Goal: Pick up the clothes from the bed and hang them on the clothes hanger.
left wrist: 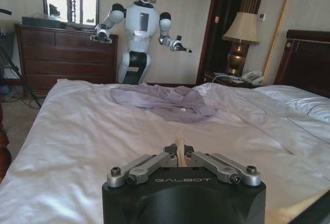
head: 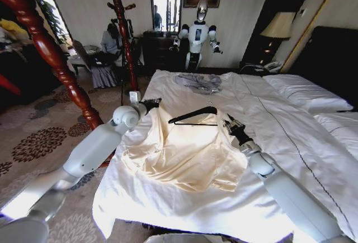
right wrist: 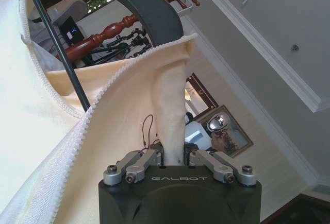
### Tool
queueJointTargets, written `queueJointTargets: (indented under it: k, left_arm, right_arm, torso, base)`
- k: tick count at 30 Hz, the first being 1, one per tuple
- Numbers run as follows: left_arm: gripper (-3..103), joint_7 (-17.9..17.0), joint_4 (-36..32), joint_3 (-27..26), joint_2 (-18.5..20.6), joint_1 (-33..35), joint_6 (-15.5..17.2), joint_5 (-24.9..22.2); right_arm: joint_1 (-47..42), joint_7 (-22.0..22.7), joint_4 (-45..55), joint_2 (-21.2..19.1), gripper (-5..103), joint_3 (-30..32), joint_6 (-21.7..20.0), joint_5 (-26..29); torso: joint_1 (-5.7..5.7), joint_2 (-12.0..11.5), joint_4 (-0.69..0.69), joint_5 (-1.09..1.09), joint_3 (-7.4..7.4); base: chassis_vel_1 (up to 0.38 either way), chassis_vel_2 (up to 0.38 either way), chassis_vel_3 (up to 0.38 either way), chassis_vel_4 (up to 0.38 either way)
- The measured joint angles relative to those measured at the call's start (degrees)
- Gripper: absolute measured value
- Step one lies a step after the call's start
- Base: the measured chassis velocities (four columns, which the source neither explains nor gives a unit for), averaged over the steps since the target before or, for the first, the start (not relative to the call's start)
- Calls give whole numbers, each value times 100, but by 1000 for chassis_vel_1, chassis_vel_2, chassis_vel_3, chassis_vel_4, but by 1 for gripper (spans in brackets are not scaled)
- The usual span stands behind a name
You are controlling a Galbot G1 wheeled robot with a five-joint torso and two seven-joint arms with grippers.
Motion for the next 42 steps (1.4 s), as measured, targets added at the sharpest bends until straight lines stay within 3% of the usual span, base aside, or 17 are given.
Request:
queueJointTargets:
  k: [15,36,42]
  left_arm:
    - [0,-248,-414,206,-121,83,46,13]
    - [0,-768,-482,1491,-868,-571,124,355]
    - [0,-793,-474,1703,-1043,-643,127,689]
  right_arm:
    - [144,98,-347,209,18,-249,-240,-200]
    - [206,237,-325,329,18,-406,-971,71]
    - [287,253,-254,334,18,-484,-1103,227]
  torso:
    - [0,0,0,0,0]
    - [0,0,1,0,0]
    - [0,0,0,0,0]
  base:
    - [0,0,0,0]
    - [0,0,0,0]
    - [0,0,0,0]
